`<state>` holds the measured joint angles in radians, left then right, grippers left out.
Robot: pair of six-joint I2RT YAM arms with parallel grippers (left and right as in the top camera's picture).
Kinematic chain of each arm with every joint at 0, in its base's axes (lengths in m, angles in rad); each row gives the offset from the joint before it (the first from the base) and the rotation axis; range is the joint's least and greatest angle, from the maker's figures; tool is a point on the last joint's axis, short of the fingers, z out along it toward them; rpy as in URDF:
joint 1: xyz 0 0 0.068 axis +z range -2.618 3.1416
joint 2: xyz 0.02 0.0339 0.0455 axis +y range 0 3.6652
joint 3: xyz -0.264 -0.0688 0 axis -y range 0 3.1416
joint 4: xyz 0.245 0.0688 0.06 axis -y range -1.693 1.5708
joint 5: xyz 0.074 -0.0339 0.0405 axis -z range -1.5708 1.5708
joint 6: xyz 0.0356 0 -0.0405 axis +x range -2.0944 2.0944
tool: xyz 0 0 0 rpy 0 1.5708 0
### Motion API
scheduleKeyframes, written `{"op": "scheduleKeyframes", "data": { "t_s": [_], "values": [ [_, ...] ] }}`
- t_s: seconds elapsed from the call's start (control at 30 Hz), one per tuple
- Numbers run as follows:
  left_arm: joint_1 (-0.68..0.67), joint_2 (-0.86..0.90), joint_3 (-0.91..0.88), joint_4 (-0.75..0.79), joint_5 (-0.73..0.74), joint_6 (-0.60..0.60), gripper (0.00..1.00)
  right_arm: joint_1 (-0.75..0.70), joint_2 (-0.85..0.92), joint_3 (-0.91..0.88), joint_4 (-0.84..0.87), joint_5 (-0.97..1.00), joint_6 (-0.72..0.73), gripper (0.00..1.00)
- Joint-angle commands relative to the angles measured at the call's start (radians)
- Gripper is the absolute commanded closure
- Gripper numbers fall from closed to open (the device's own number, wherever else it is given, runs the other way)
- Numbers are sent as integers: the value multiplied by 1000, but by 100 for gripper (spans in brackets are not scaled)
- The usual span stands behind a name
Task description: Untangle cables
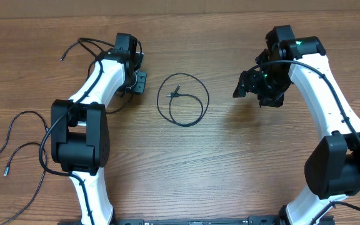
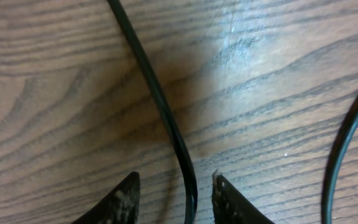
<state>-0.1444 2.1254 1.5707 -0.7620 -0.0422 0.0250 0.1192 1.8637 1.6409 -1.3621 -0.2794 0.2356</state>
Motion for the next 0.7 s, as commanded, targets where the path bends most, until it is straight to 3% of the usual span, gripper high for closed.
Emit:
{"op": "scheduleKeyframes", "data": {
  "t_s": [0.0,0.17,0.33,0.5,0.67],
  "values": [
    [-8,15,-33,1,-16,-2,60,-2,-21,1,2,10,6,19],
    [-7,15,-45,-3,-20,-2,61,-2,-21,1,2,10,6,19],
    [-6,14,-42,-14,-21,-2,96,-2,-21,1,2,10,6,19],
    [9,3,23,-92,-37,-2,96,-2,-21,1,2,10,6,19],
    [63,-28,125,-245,-152,-35,96,-2,-21,1,2,10,3,18]
  ]
}}
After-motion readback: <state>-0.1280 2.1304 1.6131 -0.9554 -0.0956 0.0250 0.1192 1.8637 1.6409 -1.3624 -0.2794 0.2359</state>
